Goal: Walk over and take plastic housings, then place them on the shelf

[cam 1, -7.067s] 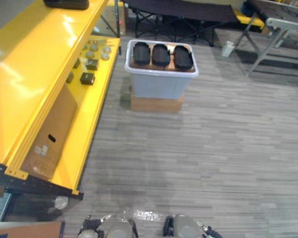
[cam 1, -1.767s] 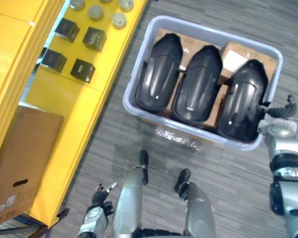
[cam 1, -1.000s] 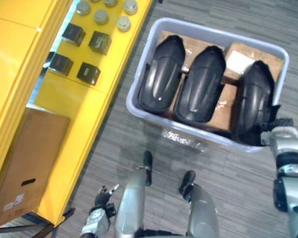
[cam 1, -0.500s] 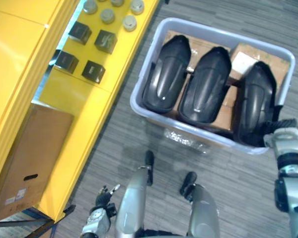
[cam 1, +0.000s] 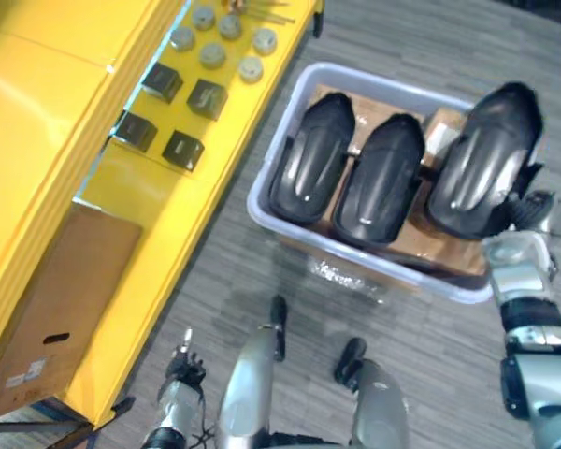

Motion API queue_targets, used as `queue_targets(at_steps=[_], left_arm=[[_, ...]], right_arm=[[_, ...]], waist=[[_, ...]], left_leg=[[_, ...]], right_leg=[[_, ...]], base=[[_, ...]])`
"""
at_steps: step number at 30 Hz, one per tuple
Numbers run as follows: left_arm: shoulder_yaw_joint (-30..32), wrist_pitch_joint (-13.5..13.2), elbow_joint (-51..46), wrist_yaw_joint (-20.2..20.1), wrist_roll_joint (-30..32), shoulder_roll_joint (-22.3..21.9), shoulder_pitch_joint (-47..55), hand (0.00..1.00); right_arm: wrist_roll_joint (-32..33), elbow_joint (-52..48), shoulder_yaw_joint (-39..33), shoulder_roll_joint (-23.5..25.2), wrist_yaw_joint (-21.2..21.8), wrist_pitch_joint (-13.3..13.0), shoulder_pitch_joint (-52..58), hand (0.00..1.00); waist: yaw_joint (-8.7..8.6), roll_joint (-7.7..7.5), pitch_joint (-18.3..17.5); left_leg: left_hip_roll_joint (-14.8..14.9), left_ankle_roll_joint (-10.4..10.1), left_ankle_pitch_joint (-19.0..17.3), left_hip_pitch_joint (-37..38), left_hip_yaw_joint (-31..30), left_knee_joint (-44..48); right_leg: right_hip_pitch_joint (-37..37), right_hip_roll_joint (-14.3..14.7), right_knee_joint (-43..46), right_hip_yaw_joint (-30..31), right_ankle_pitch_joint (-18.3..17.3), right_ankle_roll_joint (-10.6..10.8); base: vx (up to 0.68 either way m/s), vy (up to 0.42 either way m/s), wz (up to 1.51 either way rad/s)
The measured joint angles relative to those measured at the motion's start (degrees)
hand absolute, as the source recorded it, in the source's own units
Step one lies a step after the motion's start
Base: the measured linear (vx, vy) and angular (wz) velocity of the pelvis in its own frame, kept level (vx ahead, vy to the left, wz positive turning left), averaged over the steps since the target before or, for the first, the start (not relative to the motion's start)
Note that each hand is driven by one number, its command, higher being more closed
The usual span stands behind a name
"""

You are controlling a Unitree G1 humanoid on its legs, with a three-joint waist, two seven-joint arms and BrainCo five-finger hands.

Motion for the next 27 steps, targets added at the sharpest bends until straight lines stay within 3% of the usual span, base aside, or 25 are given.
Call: queue_targets(at_steps=[4,6,9,13,16,19,22,23,25,27], left_arm=[[4.8,0.9,-7.2,2.7,-4.1,0.9,3.4,0.00],[6.6,1.1,-10.5,3.9,-2.7,0.8,3.8,0.00],[7.7,1.0,-20.5,4.6,4.5,0.7,5.1,0.00],[7.2,1.1,-36.1,6.4,17.8,0.6,5.2,0.00],[3.1,3.8,-43.4,5.9,26.3,1.5,2.7,0.00],[-3.0,9.5,-44.2,0.3,34.4,4.7,0.5,0.00],[-8.3,14.7,-42.6,-7.9,34.0,7.4,-3.9,0.00],[-9.4,15.3,-42.1,-9.5,33.6,8.1,-4.9,0.00],[-12.1,18.6,-39.7,-14.5,28.7,10.1,-8.4,0.00],[-13.3,20.6,-38.0,-16.7,25.2,10.2,-10.8,0.00]], right_arm=[[-2.3,-10.8,-3.5,1.8,-2.3,1.5,6.6,1.00],[-4.4,-15.5,-5.5,2.8,-3.0,1.5,8.9,1.00],[-9.5,-20.7,-7.0,4.3,-3.8,1.1,12.3,1.00],[-15.0,-24.0,-6.9,5.0,-3.7,-1.8,13.7,1.00],[-19.5,-25.2,-6.0,5.0,-3.6,-6.7,13.5,1.00],[-23.0,-25.4,-2.1,4.9,-2.5,-11.9,13.0,1.00],[-25.4,-25.3,1.3,4.3,-0.4,-16.3,11.6,1.00],[-25.7,-25.3,2.1,4.1,0.0,-17.0,11.2,1.00],[-27.8,-25.3,4.9,3.6,0.5,-20.5,9.8,1.00],[-29.2,-25.3,5.5,3.3,1.0,-23.2,9.5,1.00]], waist=[[-1.07,-4.75,-1.9],[-1.40,-6.17,-3.5],[-1.65,-7.62,-6.6],[-2.71,-7.03,-10.6],[-2.68,-5.69,-13.2],[-2.95,-4.70,-16.4],[-3.30,-4.19,-17.5],[-3.57,-4.15,-17.5],[-4.64,-3.72,-17.9],[-5.00,-3.65,-18.0]], left_leg=[[-0.5,-0.3,0.3,5.9,0.3,-3.6],[-0.7,-0.4,0.3,7.3,0.6,-5.1],[-0.9,-0.4,0.3,10.2,2.0,-7.7],[-1.1,-0.3,0.3,13.2,2.1,-9.9],[-1.3,-0.2,0.3,16.1,3.1,-11.8],[-1.7,0.4,1.3,18.9,4.3,-15.0],[-2.2,0.4,3.1,21.0,5.8,-18.5],[-2.3,0.5,3.5,21.4,6.0,-19.4],[-2.6,0.6,5.4,22.8,6.7,-22.5],[-2.6,0.5,5.7,23.1,6.9,-22.9]], right_leg=[[7.1,0.9,-6.2,-1.1,1.2,0.8],[8.8,1.2,-8.9,-1.2,2.2,0.9],[11.5,1.5,-12.5,-0.9,4.4,1.1],[14.6,2.0,-15.2,-0.9,7.6,1.0],[16.5,1.8,-16.4,-0.8,9.5,1.3],[17.1,1.4,-16.5,-0.7,10.0,1.1],[17.1,1.1,-17.2,0.6,10.0,1.1],[17.2,1.0,-17.5,0.9,10.0,1.1],[17.1,1.0,-18.2,1.6,10.1,1.1],[17.1,1.1,-18.6,2.2,10.1,1.1]], base=[[0.12,-0.045,0.08],[0.13,-0.015,-0.06],[0.13,0.019,-0.09],[0.08,0.054,0.01],[0.03,0.068,-0.13],[0.01,0.047,-0.18],[-0.03,0.019,-0.24],[-0.04,0.015,-0.20],[-0.05,0.008,-0.18],[-0.06,0.007,-0.13]])
